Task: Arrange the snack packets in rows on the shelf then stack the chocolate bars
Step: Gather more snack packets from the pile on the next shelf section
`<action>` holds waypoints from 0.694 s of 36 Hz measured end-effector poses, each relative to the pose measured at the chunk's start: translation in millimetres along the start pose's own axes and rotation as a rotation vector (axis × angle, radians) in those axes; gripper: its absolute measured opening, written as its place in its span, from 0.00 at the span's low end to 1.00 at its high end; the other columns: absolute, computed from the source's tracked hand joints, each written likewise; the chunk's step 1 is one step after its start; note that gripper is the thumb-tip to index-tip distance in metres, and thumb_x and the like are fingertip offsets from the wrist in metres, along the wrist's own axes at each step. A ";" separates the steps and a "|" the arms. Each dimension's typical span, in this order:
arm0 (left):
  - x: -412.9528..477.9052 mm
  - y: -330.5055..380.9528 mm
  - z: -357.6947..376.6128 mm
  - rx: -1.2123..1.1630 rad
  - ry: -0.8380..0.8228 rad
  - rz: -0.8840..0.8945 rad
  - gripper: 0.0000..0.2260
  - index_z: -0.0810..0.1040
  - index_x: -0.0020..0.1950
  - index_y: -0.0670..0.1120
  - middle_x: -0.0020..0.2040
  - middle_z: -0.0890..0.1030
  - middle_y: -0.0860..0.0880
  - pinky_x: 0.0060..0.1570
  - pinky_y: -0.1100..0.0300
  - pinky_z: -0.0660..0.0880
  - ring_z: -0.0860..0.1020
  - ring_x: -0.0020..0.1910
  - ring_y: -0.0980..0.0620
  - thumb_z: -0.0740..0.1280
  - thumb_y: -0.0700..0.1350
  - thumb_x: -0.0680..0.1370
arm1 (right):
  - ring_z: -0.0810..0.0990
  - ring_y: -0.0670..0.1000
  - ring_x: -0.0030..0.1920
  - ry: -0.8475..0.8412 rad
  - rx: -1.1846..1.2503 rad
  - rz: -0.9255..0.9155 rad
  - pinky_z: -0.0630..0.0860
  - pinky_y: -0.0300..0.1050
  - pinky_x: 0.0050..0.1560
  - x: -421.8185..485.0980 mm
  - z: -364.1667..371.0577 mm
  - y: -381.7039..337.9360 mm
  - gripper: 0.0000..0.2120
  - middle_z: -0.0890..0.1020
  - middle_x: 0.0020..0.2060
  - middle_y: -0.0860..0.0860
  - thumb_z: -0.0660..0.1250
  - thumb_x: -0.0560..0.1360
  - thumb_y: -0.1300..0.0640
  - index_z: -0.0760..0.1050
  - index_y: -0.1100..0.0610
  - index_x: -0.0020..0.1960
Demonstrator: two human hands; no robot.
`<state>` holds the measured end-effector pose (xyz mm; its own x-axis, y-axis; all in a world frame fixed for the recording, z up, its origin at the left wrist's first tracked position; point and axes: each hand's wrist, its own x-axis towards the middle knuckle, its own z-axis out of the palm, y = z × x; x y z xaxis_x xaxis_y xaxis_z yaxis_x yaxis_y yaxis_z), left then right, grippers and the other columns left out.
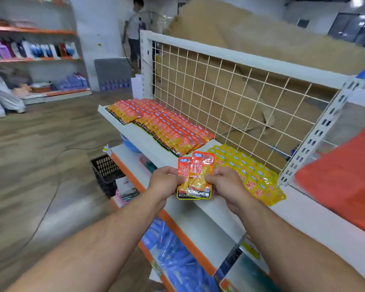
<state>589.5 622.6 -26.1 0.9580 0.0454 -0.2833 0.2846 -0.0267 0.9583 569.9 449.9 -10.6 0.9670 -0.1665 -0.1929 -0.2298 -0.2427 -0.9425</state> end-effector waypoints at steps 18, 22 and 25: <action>182.4 58.2 -68.0 0.036 0.114 0.028 0.05 0.77 0.45 0.43 0.42 0.80 0.41 0.31 0.60 0.68 0.73 0.35 0.47 0.72 0.36 0.76 | 0.71 0.51 0.24 -0.062 -0.041 -0.068 0.71 0.51 0.35 191.3 74.2 -61.3 0.17 0.69 0.29 0.55 0.72 0.75 0.60 0.67 0.54 0.34; 208.4 67.1 -78.2 0.031 0.113 0.028 0.05 0.77 0.46 0.42 0.40 0.79 0.42 0.32 0.59 0.67 0.73 0.34 0.48 0.71 0.35 0.76 | 0.72 0.51 0.24 -0.073 -0.070 -0.065 0.71 0.49 0.34 216.5 87.7 -69.1 0.13 0.70 0.30 0.56 0.72 0.75 0.60 0.69 0.55 0.36; 231.9 71.3 -88.3 0.026 0.102 0.023 0.07 0.78 0.51 0.40 0.40 0.78 0.42 0.32 0.59 0.67 0.71 0.35 0.47 0.72 0.36 0.76 | 0.71 0.51 0.24 -0.084 -0.074 -0.053 0.68 0.46 0.32 233.5 97.9 -75.2 0.11 0.70 0.29 0.55 0.71 0.75 0.60 0.70 0.56 0.39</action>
<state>828.7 719.4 -20.0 0.9561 0.1456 -0.2543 0.2644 -0.0547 0.9629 823.7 522.9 -11.6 0.9831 -0.0714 -0.1683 -0.1824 -0.3199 -0.9297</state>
